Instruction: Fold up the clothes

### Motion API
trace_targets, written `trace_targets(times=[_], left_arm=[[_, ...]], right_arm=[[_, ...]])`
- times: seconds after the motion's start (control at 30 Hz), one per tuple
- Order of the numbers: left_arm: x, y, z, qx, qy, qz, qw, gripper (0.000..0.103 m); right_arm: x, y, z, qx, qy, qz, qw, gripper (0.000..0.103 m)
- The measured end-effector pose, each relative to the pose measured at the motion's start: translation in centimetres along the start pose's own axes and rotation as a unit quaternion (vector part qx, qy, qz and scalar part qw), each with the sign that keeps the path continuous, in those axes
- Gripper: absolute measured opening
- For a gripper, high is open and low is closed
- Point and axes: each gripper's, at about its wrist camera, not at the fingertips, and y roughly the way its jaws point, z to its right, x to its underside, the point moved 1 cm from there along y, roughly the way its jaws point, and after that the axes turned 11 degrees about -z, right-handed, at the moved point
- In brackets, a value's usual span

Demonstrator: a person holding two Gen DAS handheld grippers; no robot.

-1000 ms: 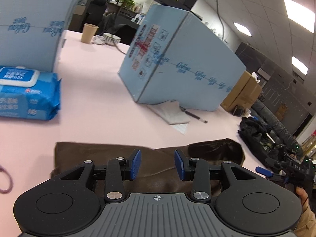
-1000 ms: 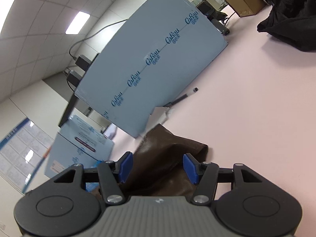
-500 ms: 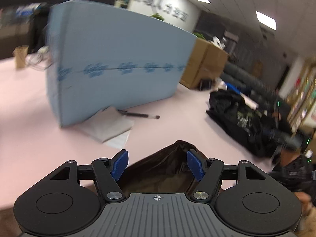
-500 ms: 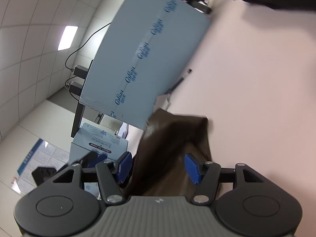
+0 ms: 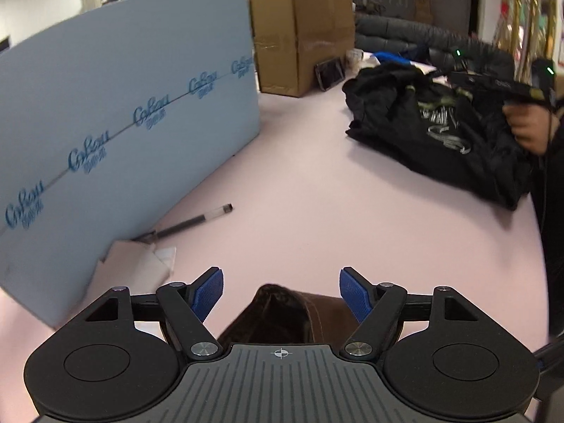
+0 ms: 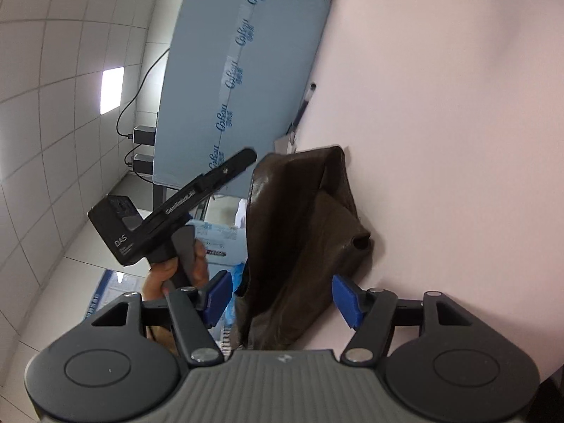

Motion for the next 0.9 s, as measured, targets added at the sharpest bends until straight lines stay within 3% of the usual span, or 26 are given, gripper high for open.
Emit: trace_targets(times=[0.1, 0.33, 0.43, 0.53, 0.8, 0.9], left_arm=[[-0.3, 1.2, 1.1, -0.006, 0.030, -0.029, 0.9991, 0.080], [0.6, 0.9, 0.6, 0.035, 0.007, -0.041, 0.9985, 0.074], [1.1, 0.2, 0.2, 0.069, -0.007, -0.049, 0.9964, 0.071], [1.4, 1.3, 0.3, 0.130, -0.039, -0.070, 0.9884, 0.071], [2.9, 4.4, -0.9, 0.188, -0.106, -0.109, 0.9705, 0.071], [3.3, 3.7, -0.6, 0.179, -0.091, -0.098, 0.9748, 0.071]], right_arm=[[-0.7, 0.5, 0.1, 0.003, 0.013, -0.002, 1.000, 0.065], [-0.9, 1.0, -0.1, 0.003, 0.004, -0.008, 1.000, 0.065], [-1.0, 1.0, 0.1, -0.001, 0.008, -0.005, 1.000, 0.065], [-1.1, 1.1, 0.2, 0.000, 0.013, 0.000, 1.000, 0.065], [-0.9, 0.7, -0.4, 0.021, 0.008, 0.027, 0.999, 0.065], [-0.9, 0.3, -0.4, 0.025, 0.000, 0.027, 0.999, 0.065]])
